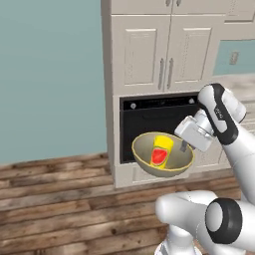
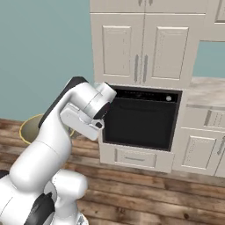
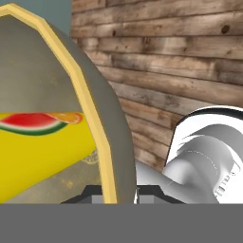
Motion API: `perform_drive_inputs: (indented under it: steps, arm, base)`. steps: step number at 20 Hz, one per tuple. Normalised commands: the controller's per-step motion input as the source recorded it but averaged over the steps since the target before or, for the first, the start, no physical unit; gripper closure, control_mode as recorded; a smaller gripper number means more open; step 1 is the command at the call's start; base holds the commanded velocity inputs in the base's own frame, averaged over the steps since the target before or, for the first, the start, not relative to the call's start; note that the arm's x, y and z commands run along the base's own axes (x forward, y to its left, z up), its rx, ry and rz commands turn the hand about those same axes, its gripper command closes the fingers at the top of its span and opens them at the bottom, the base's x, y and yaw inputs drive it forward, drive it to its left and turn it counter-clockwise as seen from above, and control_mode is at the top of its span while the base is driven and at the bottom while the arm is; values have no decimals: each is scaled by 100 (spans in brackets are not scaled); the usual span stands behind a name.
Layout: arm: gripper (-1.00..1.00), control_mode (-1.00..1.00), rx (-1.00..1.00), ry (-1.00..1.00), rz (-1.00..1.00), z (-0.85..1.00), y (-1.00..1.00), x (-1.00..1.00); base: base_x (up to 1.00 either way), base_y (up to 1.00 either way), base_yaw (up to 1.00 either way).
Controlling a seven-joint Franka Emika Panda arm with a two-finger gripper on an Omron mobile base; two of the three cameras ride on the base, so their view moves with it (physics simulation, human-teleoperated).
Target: Place the cup inside the bowl on the dining table and move the bowl to any counter.
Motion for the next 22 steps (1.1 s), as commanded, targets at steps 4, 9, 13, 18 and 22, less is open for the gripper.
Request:
perform_drive_inputs:
  steps: [4, 9, 13, 18, 22]
  arm:
    - [100, 100, 0, 0, 0, 0, 0, 0]
    - [100, 100, 0, 0, 0, 0, 0, 0]
    - [100, 100, 0, 0, 0, 0, 0, 0]
    - [100, 100, 0, 0, 0, 0, 0, 0]
    - [100, 100, 0, 0, 0, 0, 0, 0]
  base:
    - [20, -70, 1]
    - [19, -71, 1]
    - [22, -73, 2]
    - [24, -73, 1]
    - [27, -69, 1]
